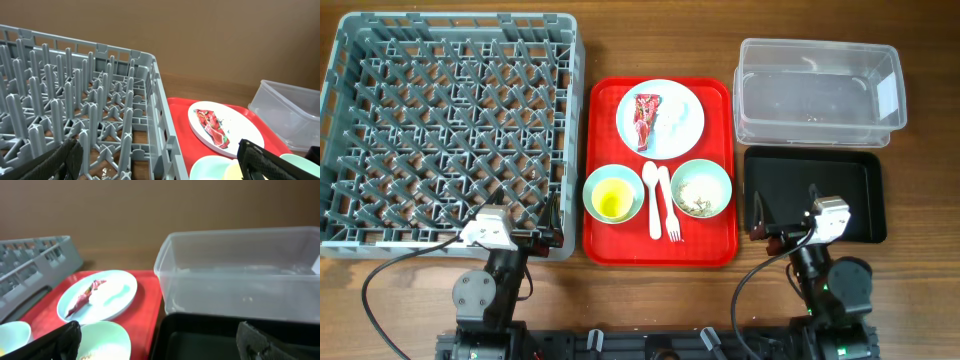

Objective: Sort waste into correct bins and load items into the dishwasher rack

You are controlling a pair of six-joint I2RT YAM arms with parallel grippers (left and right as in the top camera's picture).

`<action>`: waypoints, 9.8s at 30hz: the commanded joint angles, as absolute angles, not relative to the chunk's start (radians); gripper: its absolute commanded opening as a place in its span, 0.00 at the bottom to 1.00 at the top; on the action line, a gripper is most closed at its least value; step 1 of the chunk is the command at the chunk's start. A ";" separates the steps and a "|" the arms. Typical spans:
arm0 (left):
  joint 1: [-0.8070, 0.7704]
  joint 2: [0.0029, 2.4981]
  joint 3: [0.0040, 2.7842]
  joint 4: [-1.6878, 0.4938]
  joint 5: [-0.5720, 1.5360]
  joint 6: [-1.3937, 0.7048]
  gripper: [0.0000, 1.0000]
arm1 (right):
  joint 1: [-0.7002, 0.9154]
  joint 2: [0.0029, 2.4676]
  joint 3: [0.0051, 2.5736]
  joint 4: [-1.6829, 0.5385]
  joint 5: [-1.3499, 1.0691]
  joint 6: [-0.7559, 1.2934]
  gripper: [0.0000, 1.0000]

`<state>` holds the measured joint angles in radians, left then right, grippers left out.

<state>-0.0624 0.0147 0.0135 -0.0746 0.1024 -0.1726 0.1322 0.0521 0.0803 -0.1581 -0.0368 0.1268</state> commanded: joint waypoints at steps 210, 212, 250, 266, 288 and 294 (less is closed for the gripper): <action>-0.060 0.695 0.673 -0.647 0.077 -0.198 1.00 | -0.217 1.533 1.060 -0.870 -0.895 0.119 0.04; -0.060 0.695 0.673 -0.645 0.077 -0.198 1.00 | -0.303 1.556 1.016 -0.860 -1.015 0.077 0.04; -0.060 0.695 0.673 -0.645 0.077 -0.198 1.00 | -0.552 1.648 0.934 -0.173 -1.438 1.047 0.04; -0.060 0.695 0.673 -0.645 0.077 -0.198 1.00 | -0.552 1.648 0.934 -0.101 -1.585 0.792 0.04; -0.060 0.695 0.673 -0.644 0.077 -0.198 1.00 | -0.390 1.647 0.945 1.335 -1.379 1.664 0.04; -0.060 0.695 0.673 -0.643 0.077 -0.199 1.00 | -0.390 1.648 1.270 0.969 -1.440 1.532 0.04</action>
